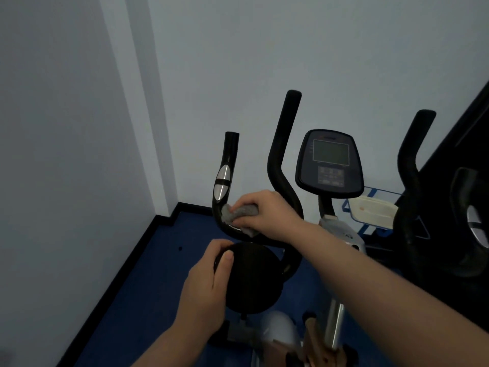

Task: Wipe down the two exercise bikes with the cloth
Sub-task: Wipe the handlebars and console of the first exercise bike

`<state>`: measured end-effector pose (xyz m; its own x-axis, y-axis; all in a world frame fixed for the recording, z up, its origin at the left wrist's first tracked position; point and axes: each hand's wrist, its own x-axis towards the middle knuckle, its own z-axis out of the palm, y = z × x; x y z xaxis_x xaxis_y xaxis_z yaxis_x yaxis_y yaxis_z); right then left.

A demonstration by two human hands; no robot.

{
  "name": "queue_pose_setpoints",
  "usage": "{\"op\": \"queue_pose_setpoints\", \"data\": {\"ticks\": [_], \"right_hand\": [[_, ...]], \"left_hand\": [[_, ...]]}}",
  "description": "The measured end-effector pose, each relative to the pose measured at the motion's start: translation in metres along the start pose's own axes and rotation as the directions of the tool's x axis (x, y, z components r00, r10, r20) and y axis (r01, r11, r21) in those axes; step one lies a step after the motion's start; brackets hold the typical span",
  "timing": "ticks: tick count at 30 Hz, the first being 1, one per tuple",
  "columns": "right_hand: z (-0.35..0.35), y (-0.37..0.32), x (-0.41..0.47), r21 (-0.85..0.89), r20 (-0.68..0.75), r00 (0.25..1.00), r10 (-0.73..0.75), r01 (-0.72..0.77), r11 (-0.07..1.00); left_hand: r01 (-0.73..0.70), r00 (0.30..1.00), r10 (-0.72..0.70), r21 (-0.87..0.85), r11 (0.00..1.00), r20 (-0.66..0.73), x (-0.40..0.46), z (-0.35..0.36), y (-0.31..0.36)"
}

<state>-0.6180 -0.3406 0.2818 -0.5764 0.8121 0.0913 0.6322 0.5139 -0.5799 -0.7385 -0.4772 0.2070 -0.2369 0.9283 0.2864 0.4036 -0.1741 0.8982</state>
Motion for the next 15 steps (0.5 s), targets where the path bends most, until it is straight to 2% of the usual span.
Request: {"op": "queue_pose_setpoints", "data": {"ticks": [4,6,10,12,15], "right_hand": [[-0.013,0.004,-0.012,-0.249,0.077,0.996,-0.046,0.064,0.966],[-0.008,-0.003,-0.005,-0.225,0.043,0.998,-0.037,0.046,0.973],[0.01,-0.013,0.008,-0.048,-0.051,0.999,-0.007,0.004,0.999],[0.006,-0.006,0.004,-0.007,-0.016,1.0,-0.02,0.02,1.0],[-0.012,0.006,-0.008,-0.077,0.139,0.989,-0.054,0.065,0.995]], "left_hand": [[-0.022,1.0,0.023,0.068,0.997,-0.003,-0.001,-0.002,0.001],[-0.04,0.999,0.042,0.091,0.995,-0.023,0.0,-0.001,0.001],[-0.119,0.992,0.123,0.145,0.982,-0.015,0.003,-0.002,0.004],[-0.198,0.98,0.194,0.237,0.951,0.038,0.005,-0.006,0.007],[-0.288,0.957,0.256,0.365,0.885,0.134,0.011,-0.016,0.009]]}}
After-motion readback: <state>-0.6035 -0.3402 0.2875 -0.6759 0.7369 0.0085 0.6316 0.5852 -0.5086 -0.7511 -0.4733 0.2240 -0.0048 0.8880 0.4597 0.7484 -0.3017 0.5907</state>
